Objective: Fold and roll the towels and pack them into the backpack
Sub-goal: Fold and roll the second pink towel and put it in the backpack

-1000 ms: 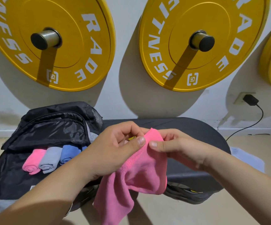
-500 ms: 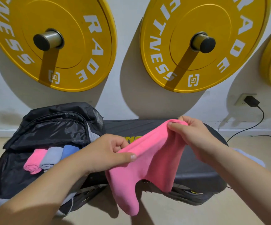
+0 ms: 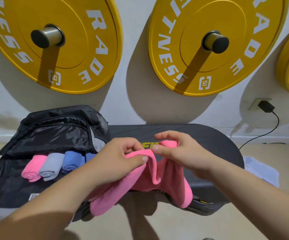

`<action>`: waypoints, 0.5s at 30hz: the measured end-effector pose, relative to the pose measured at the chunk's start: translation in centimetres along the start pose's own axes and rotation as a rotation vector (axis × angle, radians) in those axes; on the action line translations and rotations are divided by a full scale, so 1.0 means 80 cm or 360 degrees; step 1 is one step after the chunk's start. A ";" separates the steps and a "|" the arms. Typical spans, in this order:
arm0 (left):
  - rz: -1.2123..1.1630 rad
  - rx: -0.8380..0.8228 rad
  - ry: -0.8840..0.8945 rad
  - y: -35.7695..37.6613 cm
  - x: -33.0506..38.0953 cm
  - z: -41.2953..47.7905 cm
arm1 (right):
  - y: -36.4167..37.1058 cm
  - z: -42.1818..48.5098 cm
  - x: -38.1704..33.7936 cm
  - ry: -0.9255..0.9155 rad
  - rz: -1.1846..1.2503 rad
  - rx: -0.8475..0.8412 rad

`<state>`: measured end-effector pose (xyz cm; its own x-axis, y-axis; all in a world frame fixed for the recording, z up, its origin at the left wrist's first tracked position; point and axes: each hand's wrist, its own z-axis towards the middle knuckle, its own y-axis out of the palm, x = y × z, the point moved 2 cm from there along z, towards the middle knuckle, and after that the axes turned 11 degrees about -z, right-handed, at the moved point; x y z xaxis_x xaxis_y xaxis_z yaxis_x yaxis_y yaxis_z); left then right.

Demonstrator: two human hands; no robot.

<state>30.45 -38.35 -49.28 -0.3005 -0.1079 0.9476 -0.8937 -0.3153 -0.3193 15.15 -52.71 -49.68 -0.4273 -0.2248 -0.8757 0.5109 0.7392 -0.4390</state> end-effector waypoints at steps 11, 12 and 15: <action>0.0048 0.0074 -0.0157 -0.015 -0.017 0.008 | 0.002 0.015 -0.004 -0.0219 -0.0857 0.0118; 0.0066 0.0097 -0.0183 -0.017 -0.019 0.010 | -0.001 0.019 0.001 -0.0218 -0.0967 0.0184; 0.0073 0.0151 -0.0297 -0.023 -0.025 0.011 | -0.008 0.028 0.018 -0.0136 -0.1086 0.0289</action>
<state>33.01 -38.38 -50.59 -0.2654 -0.2941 0.9182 -0.8425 -0.3922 -0.3692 15.87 -54.94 -51.13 -0.6398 -0.6546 -0.4027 0.2693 0.2998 -0.9152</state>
